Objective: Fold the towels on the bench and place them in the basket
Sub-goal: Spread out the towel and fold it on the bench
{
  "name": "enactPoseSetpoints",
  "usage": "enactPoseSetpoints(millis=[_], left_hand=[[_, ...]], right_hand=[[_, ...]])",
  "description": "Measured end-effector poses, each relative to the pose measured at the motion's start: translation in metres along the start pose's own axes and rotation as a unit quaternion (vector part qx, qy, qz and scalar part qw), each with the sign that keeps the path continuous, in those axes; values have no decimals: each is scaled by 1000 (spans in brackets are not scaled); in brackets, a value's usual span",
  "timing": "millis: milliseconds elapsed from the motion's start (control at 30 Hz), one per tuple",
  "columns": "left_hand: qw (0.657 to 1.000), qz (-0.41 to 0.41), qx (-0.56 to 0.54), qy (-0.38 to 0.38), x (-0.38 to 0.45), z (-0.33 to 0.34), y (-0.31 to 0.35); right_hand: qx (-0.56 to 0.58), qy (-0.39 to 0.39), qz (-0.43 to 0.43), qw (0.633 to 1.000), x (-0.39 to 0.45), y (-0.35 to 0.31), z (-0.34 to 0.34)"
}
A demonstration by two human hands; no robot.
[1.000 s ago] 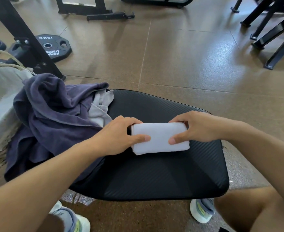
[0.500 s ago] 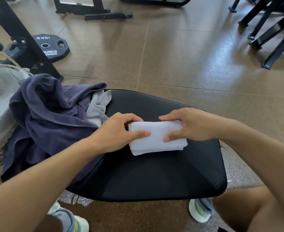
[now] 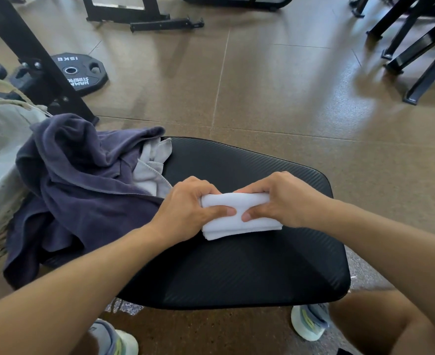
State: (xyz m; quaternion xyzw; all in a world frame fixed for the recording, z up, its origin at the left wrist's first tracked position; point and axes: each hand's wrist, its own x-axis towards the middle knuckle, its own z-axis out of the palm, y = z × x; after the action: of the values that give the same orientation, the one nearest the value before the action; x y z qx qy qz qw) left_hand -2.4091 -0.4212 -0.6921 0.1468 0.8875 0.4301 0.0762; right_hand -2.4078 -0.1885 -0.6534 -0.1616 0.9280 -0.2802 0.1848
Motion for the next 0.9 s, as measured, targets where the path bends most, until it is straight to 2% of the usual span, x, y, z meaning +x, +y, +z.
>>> enactPoseSetpoints(millis=[167, 333, 433, 567, 733, 833, 900], left_hand=[[997, 72, 22, 15, -6, 1, -6], [999, 45, 6, -12, -8, -4, -5], [997, 62, 15, -36, -7, -9, -10], [995, 98, 5, -22, -9, -2, -21], [993, 107, 50, -12, -9, 2, -24], [990, 120, 75, -2, -12, -2, -19], [984, 151, 90, 3, -14, -5, -12]], right_hand=[[12, 10, -7, 1000, -4, 4, 3], [-25, -15, -4, 1000, -7, 8, -5], [-36, -27, -3, 999, -8, 10, -5], [30, -2, 10, 999, -7, 14, 11], [75, 19, -16, 997, -10, 19, 17], [34, 27, -26, 999, -11, 20, 14], [-22, 40, -73, 996, -13, 22, 13]])
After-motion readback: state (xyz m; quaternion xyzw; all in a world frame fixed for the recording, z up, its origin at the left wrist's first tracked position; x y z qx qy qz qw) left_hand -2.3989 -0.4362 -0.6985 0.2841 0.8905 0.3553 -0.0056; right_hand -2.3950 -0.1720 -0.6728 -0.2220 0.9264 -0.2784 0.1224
